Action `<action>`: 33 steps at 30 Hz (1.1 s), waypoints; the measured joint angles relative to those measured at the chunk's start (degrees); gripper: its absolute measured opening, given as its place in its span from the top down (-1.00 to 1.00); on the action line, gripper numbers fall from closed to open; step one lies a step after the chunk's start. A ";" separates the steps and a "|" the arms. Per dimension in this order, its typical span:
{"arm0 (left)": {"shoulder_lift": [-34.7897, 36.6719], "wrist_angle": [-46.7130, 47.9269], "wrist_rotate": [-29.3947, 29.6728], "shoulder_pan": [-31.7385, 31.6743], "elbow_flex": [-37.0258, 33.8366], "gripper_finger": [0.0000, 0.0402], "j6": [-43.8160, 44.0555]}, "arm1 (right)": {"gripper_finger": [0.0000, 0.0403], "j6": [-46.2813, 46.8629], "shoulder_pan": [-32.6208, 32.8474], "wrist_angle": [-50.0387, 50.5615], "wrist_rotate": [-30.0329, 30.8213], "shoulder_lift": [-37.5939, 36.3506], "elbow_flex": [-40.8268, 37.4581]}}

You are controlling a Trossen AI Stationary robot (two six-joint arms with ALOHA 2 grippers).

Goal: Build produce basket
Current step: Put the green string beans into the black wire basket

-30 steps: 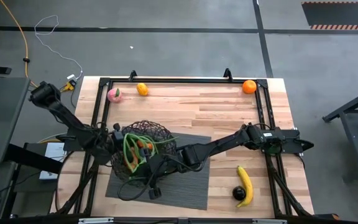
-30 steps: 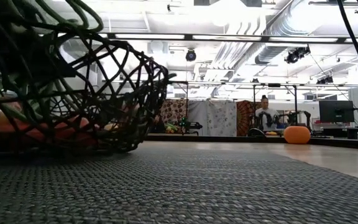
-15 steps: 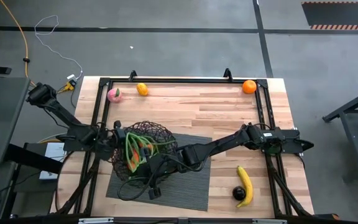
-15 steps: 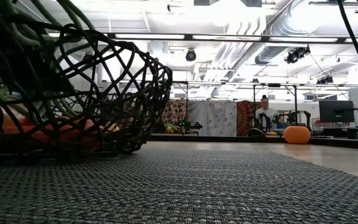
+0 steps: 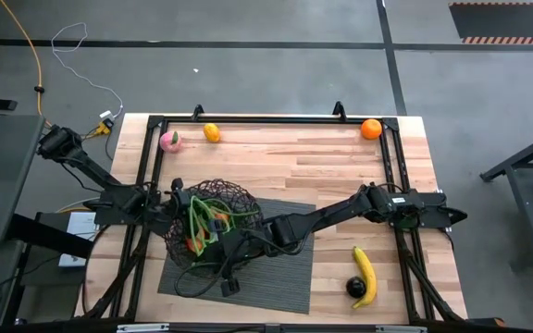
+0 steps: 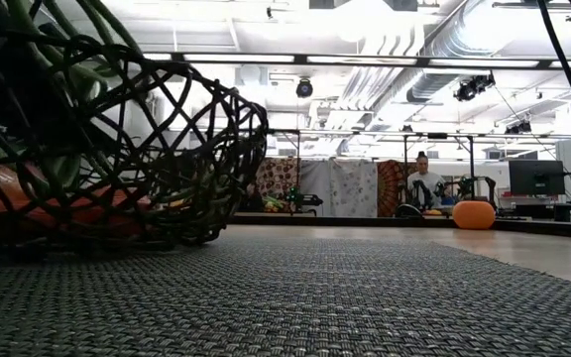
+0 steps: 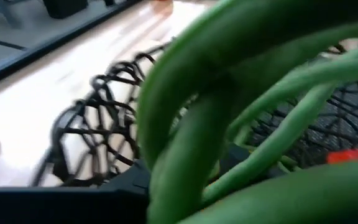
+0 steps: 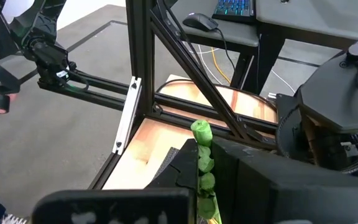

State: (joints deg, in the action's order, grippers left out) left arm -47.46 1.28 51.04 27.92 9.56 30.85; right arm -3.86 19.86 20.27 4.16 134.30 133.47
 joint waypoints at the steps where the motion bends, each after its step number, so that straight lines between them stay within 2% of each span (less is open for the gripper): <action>1: 0.00 0.00 -1.38 0.00 0.02 0.33 -0.02 | 0.99 0.00 0.00 0.00 0.00 0.00 0.00; 5: 0.00 2.13 -6.71 0.00 1.45 0.11 -0.12 | 0.99 -0.02 -0.02 0.00 -0.03 0.00 0.00; 10: 0.00 11.09 -8.07 -0.31 5.65 -0.06 -0.28 | 0.99 0.00 -0.11 0.00 -0.09 0.00 0.00; 16: 0.00 21.28 -15.15 -1.85 10.35 -0.10 -1.14 | 0.99 0.00 -0.11 0.00 -0.08 0.00 0.00; 26: 0.00 24.36 -17.60 -3.84 14.27 -0.10 -7.76 | 0.99 0.12 -0.10 0.00 0.73 0.00 0.00; 30: 0.00 26.87 -19.24 -4.35 14.27 -0.10 -7.02 | 0.99 4.92 -0.11 0.24 2.43 0.00 0.00; 33: 0.01 27.37 -19.56 -4.33 14.27 -0.10 -7.04 | 0.99 9.92 -0.11 4.19 3.50 0.00 0.00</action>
State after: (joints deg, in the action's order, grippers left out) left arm -47.46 28.65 31.48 23.59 23.83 23.81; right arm 6.06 19.75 24.46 7.67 134.30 133.47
